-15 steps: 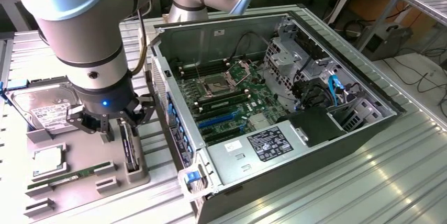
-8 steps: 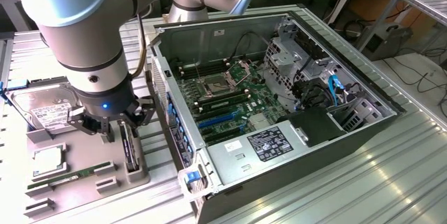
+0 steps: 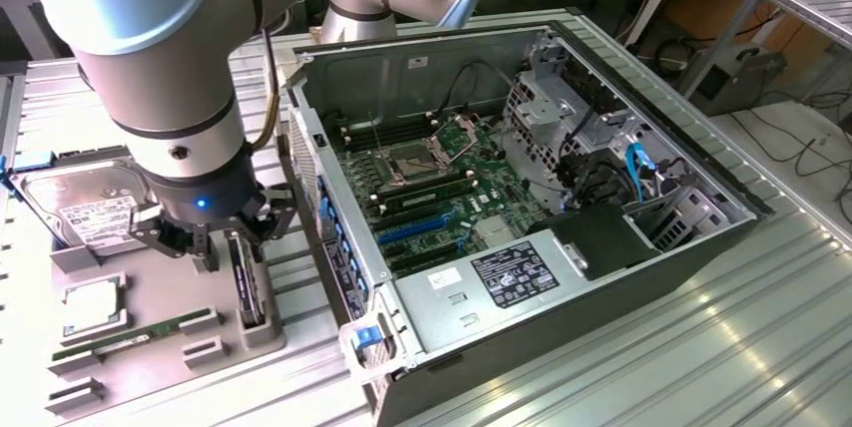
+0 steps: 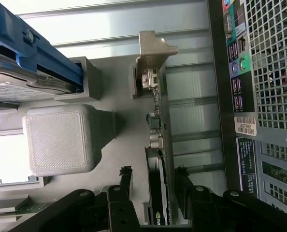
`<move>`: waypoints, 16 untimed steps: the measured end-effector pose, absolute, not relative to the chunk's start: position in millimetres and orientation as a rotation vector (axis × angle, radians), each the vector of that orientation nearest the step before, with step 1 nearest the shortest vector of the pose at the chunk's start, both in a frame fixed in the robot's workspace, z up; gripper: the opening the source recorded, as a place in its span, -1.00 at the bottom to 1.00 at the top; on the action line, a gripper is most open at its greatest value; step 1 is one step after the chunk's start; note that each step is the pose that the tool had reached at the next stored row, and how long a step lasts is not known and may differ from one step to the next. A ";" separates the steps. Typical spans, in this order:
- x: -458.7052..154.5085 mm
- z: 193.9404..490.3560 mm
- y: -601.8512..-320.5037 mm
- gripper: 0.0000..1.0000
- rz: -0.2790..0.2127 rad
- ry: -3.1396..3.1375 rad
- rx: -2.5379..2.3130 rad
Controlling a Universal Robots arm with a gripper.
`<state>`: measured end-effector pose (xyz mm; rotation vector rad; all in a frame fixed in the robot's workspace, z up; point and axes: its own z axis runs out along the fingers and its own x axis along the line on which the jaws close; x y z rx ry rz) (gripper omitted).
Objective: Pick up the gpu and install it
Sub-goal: 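Pick up the gpu and move the gpu toward the slot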
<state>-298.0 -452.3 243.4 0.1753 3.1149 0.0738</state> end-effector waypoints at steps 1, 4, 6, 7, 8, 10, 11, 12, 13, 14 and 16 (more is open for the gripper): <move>-297.9 243.7 -452.3 -0.04 0.076 3.115 0.175; -297.8 244.9 -452.3 -0.04 0.080 3.115 0.175; -297.8 245.3 -452.3 -0.04 0.081 3.115 0.175; -297.7 245.7 -452.3 -0.04 0.081 3.115 0.175; -297.7 245.7 -452.3 -0.04 0.081 3.115 0.175; -297.7 245.8 -452.3 -0.04 0.081 3.115 0.175; -297.7 245.9 -452.3 -0.04 0.081 3.115 0.175; -297.7 245.9 -452.4 -0.04 0.081 3.115 0.175; -297.7 246.0 -452.4 -0.19 0.081 3.115 0.175; -297.7 246.0 -452.5 -0.33 0.081 3.115 0.175; -297.7 245.9 -452.5 -0.45 0.081 3.115 0.175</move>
